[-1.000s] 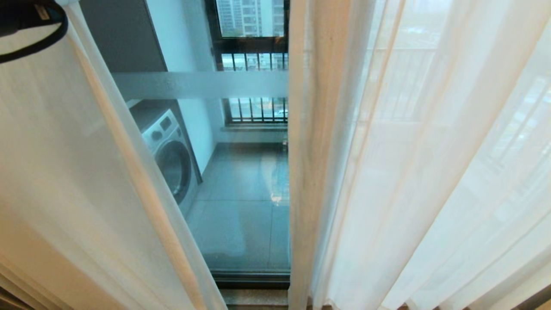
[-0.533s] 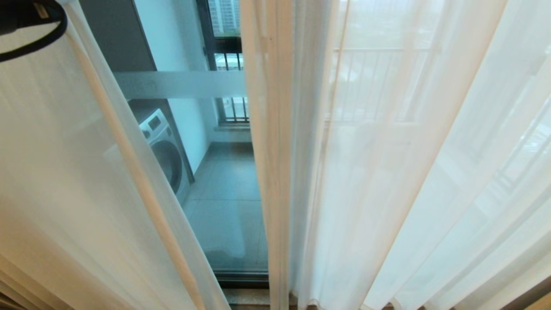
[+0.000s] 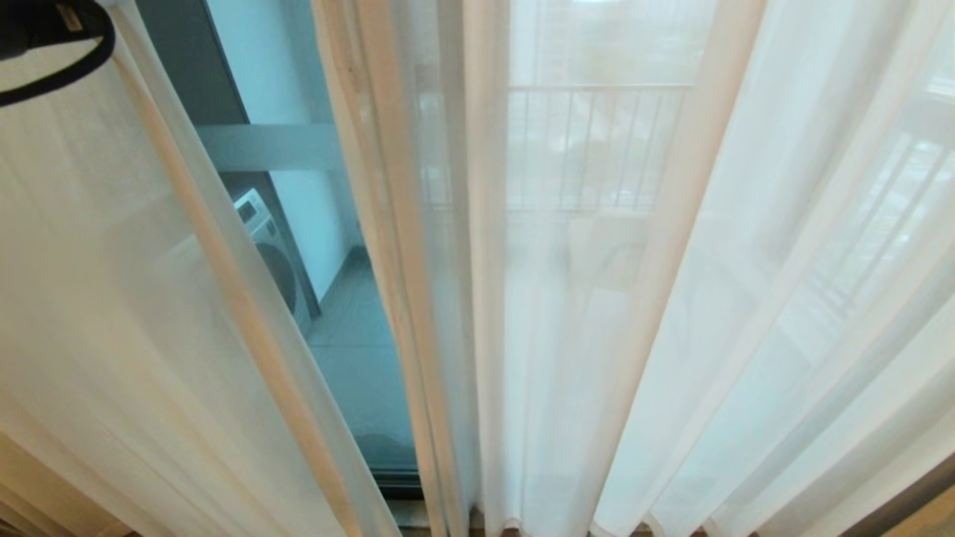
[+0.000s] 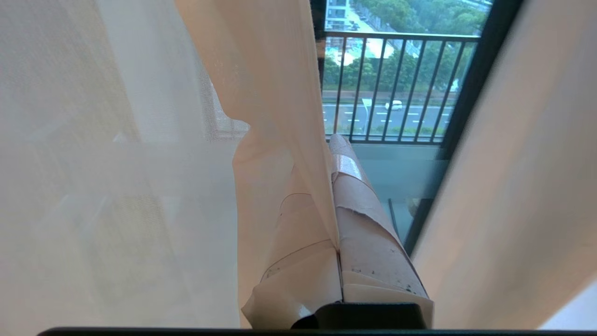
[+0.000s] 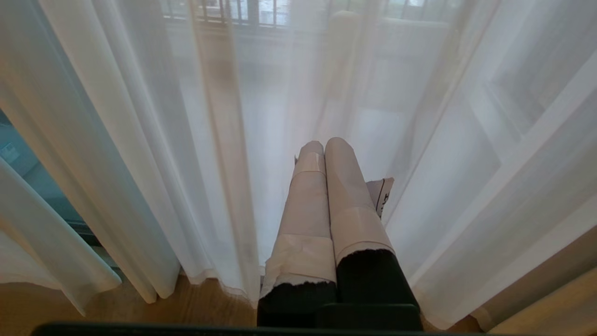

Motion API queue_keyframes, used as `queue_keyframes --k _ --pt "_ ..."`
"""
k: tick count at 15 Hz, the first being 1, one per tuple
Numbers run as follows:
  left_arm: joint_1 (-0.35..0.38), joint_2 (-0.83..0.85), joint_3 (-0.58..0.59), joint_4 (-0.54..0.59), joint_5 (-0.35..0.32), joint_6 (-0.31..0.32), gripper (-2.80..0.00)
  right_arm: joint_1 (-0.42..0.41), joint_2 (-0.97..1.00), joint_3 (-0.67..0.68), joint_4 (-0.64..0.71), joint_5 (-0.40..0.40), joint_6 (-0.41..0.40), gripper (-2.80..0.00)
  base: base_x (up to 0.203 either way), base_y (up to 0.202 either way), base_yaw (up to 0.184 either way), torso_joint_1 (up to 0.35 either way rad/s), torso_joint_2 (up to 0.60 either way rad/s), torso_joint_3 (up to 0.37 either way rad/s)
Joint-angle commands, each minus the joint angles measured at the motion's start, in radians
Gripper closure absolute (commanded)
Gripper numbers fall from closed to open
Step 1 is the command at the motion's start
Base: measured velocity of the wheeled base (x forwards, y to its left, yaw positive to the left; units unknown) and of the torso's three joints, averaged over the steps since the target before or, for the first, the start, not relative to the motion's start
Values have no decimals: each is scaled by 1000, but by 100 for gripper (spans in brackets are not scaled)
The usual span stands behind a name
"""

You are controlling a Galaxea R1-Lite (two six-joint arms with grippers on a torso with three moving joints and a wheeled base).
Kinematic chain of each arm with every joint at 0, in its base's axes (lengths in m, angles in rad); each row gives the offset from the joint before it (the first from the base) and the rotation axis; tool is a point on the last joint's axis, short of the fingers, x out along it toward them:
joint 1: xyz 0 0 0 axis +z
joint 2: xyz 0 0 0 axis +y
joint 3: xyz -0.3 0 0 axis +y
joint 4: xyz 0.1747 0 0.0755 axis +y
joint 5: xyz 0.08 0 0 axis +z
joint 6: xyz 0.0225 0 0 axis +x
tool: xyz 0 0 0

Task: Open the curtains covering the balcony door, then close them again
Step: Close the inner curtains on both sides

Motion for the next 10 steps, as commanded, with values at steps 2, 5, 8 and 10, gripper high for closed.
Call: queue_keyframes --k 2,5,8,10 --pt "0 0 1 0 0 -1 0 0 0 0 0 1 -1 0 0 -186 0 0 4 7" --pt "0 0 1 0 0 -1 0 0 0 0 0 1 -1 0 0 -183 -1 2 2 2" --pt "0 0 3 0 0 -1 0 0 0 0 0 1 -1 0 0 -186 1 7 1 3" --pt "0 -2 7 0 0 -1 0 0 0 0 0 1 -1 0 0 -188 0 -2 -2 3"
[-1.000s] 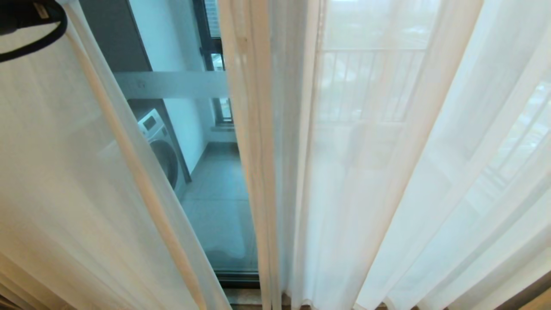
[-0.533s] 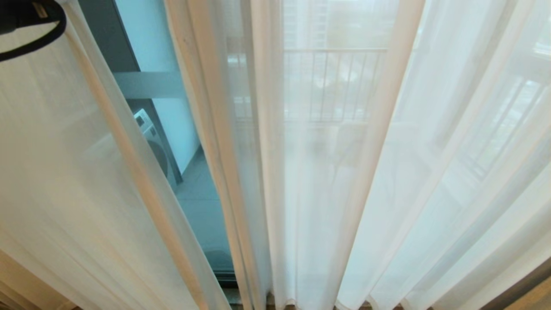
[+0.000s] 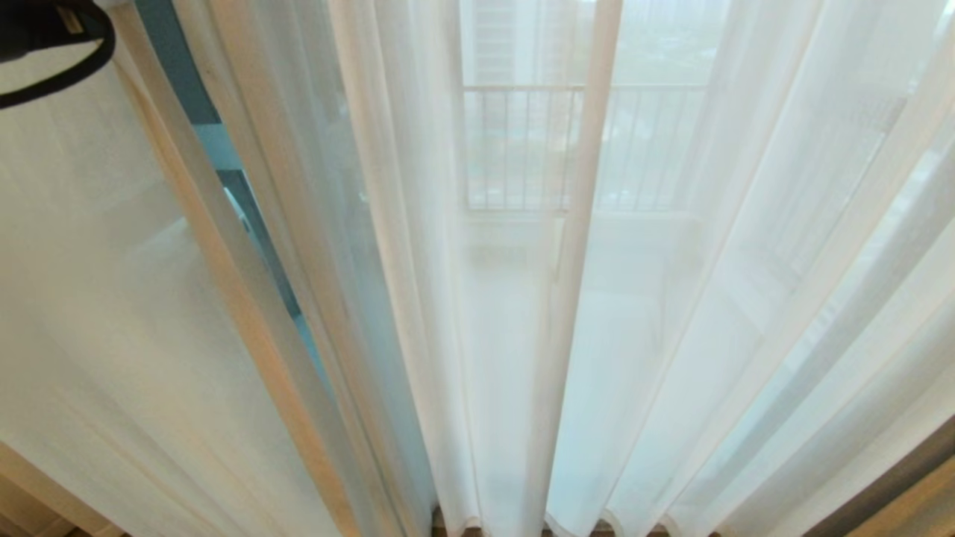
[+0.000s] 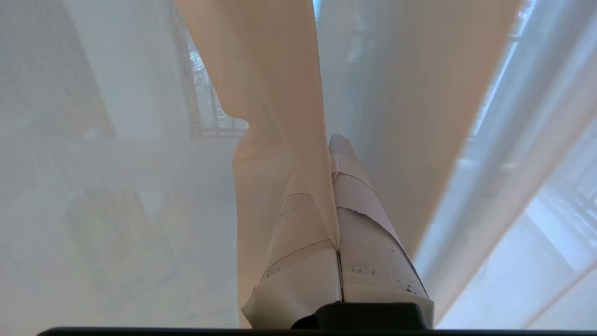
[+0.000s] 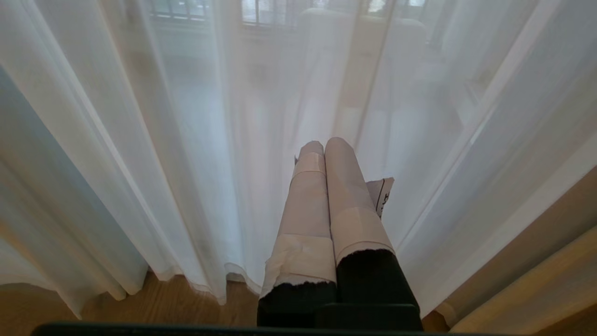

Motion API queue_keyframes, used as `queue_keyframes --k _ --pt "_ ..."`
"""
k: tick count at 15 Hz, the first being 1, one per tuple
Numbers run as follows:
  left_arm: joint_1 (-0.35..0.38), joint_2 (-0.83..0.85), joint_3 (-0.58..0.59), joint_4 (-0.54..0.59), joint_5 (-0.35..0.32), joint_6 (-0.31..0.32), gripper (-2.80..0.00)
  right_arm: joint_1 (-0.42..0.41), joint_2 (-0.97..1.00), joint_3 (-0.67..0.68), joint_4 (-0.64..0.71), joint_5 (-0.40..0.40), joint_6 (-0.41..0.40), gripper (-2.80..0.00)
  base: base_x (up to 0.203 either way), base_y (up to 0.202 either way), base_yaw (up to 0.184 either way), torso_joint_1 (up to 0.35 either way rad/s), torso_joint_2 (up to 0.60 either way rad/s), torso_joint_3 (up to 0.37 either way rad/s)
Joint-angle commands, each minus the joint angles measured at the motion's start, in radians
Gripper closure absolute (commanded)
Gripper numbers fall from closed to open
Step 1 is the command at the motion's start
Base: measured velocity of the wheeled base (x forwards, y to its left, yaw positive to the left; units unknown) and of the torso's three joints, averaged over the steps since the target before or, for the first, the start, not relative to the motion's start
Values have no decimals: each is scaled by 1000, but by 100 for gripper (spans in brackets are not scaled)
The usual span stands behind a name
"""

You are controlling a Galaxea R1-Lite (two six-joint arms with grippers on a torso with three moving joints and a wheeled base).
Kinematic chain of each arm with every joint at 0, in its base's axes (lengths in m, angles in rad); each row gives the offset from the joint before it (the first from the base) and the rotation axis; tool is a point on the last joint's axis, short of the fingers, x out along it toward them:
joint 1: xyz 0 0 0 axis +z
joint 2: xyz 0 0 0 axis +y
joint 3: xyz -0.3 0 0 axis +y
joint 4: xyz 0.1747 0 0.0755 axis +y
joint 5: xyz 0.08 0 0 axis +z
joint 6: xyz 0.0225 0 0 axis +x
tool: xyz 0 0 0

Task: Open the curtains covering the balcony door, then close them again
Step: Close the inner curtains on both sides

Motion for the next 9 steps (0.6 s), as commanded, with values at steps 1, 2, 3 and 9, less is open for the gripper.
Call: queue_keyframes --k 1,2,3,9 --pt "0 -1 2 -1 0 -1 0 0 0 0 0 1 -1 0 0 -185 3 2 -5 2" --pt "0 -1 2 -1 0 0 0 0 0 0 0 1 -1 0 0 -182 1 6 -1 -2" --pt "0 -1 2 -2 2 0 0 0 0 0 0 1 -1 0 0 -184 3 2 -7 -1" --pt "-2 -9 2 -34 5 -1 0 0 0 0 0 1 -1 0 0 -95 1 1 2 0"
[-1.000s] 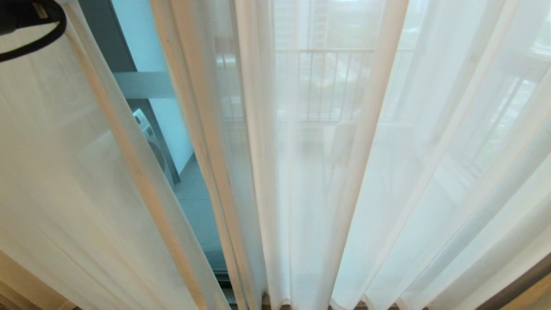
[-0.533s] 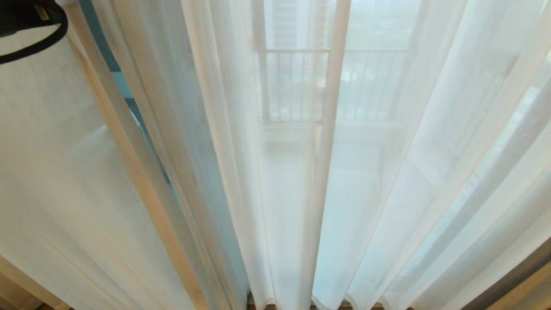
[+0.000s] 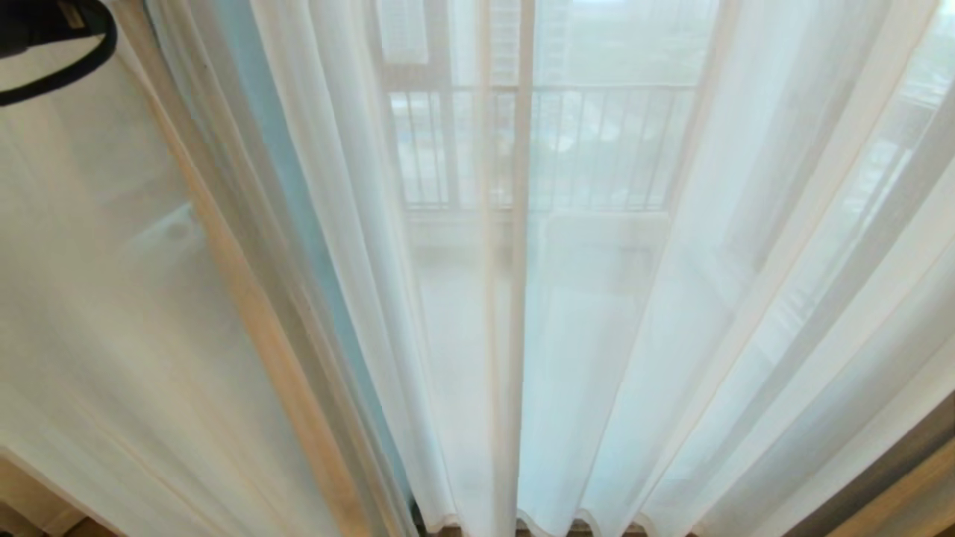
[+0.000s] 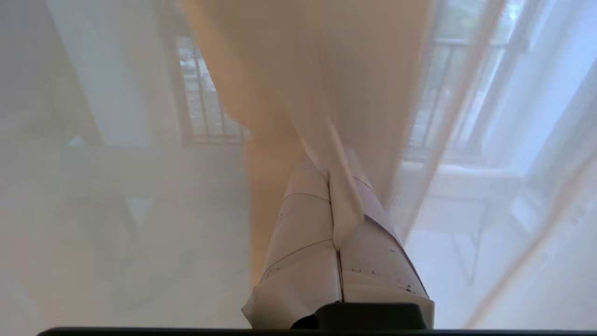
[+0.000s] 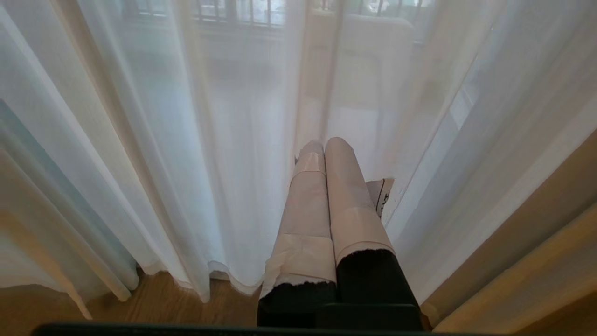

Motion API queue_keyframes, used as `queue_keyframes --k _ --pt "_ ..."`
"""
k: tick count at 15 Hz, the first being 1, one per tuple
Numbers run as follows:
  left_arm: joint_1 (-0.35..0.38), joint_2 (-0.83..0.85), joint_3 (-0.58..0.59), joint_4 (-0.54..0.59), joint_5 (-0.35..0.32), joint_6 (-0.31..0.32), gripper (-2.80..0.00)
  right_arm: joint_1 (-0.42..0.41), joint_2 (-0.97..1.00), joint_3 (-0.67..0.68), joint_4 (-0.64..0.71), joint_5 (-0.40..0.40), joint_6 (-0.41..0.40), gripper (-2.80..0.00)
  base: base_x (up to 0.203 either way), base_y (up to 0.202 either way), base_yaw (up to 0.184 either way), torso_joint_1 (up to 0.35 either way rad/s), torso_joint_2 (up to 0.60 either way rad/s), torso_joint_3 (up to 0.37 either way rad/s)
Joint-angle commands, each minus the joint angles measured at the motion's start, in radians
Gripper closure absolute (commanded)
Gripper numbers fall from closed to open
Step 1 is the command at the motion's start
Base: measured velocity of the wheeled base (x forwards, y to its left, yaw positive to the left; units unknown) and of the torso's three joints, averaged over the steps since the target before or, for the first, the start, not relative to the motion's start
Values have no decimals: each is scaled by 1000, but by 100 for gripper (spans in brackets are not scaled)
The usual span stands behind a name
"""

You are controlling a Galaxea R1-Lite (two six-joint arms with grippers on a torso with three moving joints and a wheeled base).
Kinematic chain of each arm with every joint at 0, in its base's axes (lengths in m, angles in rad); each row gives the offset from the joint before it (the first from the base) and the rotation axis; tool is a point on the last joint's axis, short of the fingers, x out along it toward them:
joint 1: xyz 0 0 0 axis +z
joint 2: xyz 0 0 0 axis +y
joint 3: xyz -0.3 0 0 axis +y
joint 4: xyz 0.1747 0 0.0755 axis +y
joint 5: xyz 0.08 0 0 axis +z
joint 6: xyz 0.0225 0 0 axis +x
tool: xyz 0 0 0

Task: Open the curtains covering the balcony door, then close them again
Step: Close the inner curtains on both sides

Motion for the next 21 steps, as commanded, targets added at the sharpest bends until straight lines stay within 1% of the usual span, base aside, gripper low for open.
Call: queue_keyframes --k 1,3,6,8,11,14,17,21 --pt "-1 -4 1 -23 1 -1 0 0 0 0 0 0 -1 0 0 0 0 0 0 0" --pt "-1 -13 2 -34 5 -1 0 0 0 0 0 0 -1 0 0 0 0 0 0 0" --pt "-1 -38 36 -35 23 -1 0 0 0 0 0 0 -1 0 0 0 0 0 0 0" --pt "-1 -58 55 -45 24 -1 0 0 0 0 0 0 -1 0 0 0 0 0 0 0" --pt "-6 -68 52 -59 24 -1 0 0 0 0 0 0 -1 0 0 0 0 0 0 0" --pt "-58 -80 51 -81 29 -2 0 0 0 0 0 0 -1 0 0 0 0 0 0 0" --pt "-132 -76 45 -85 29 0 0 0 0 0 0 0 -1 0 0 0 0 0 0 0" --pt "-235 -63 4 -83 30 2 0 0 0 0 0 0 -1 0 0 0 0 0 0 0"
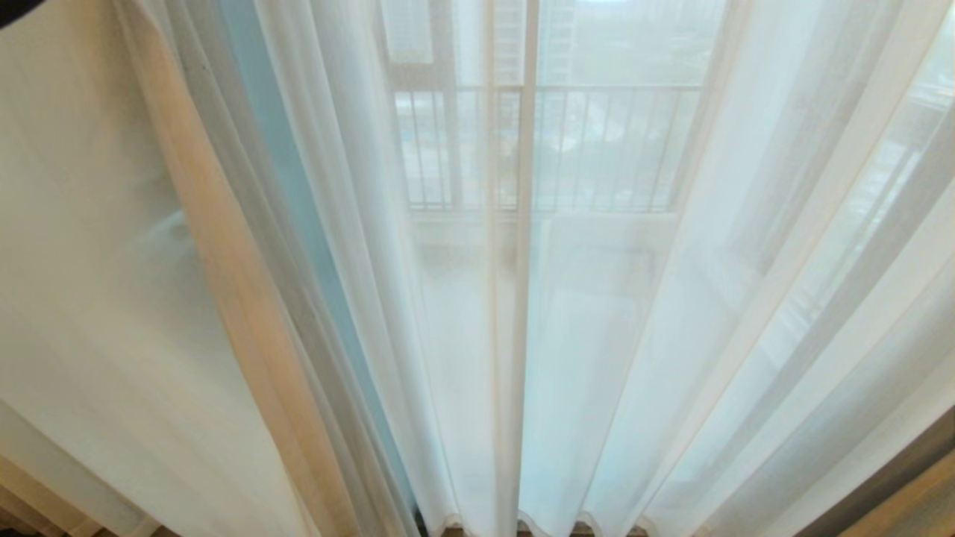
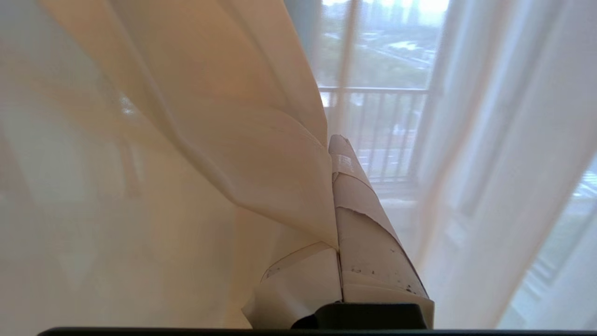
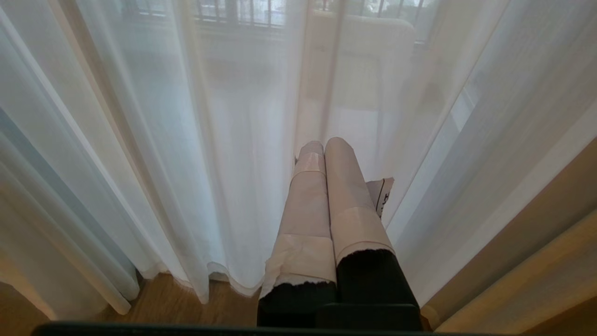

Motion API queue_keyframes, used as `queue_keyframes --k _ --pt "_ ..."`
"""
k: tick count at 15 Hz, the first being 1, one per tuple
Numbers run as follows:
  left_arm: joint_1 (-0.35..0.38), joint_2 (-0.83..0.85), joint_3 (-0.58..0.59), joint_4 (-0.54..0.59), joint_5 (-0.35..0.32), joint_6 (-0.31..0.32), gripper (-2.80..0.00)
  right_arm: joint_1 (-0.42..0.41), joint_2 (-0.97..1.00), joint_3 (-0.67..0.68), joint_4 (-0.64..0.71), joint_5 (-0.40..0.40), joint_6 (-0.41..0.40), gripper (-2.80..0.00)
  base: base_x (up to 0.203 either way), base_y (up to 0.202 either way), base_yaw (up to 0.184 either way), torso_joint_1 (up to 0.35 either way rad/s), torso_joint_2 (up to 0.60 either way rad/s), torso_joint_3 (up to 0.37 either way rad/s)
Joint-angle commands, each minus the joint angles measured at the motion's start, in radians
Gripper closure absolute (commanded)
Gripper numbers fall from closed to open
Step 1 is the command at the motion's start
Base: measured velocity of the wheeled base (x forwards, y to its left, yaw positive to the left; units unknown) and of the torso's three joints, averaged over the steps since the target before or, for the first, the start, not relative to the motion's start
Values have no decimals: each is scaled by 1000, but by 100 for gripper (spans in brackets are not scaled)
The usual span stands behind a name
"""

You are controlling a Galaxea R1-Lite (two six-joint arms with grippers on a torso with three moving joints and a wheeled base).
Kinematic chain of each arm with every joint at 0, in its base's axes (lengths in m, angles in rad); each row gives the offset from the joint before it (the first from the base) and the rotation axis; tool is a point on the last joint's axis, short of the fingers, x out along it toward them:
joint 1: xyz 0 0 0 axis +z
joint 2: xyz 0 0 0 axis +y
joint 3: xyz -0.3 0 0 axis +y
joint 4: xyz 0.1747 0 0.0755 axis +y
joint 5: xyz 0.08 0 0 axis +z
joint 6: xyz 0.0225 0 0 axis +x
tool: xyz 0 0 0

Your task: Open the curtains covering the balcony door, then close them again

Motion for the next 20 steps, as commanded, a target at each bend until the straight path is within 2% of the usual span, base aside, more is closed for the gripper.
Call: queue_keyframes --k 1,3,6,11,15,20 --pt "-65 13 -12 -1 1 2 0 0 0 0 0 1 0 0 0 0 0 0 0 0" --pt "-120 31 -13 -2 4 2 0 0 0 0 0 1 0 0 0 0 0 0 0 0" --pt "-205 87 -29 -3 57 1 0 0 0 0 0 1 0 0 0 0 0 0 0 0" --pt "-320 213 -147 -4 90 1 0 0 0 0 0 1 0 0 0 0 0 0 0 0" --pt "-443 307 -203 -29 142 2 0 0 0 0 0 1 0 0 0 0 0 0 0 0" --pt "-517 406 -276 -33 190 1 0 0 0 0 0 1 0 0 0 0 0 0 0 0"
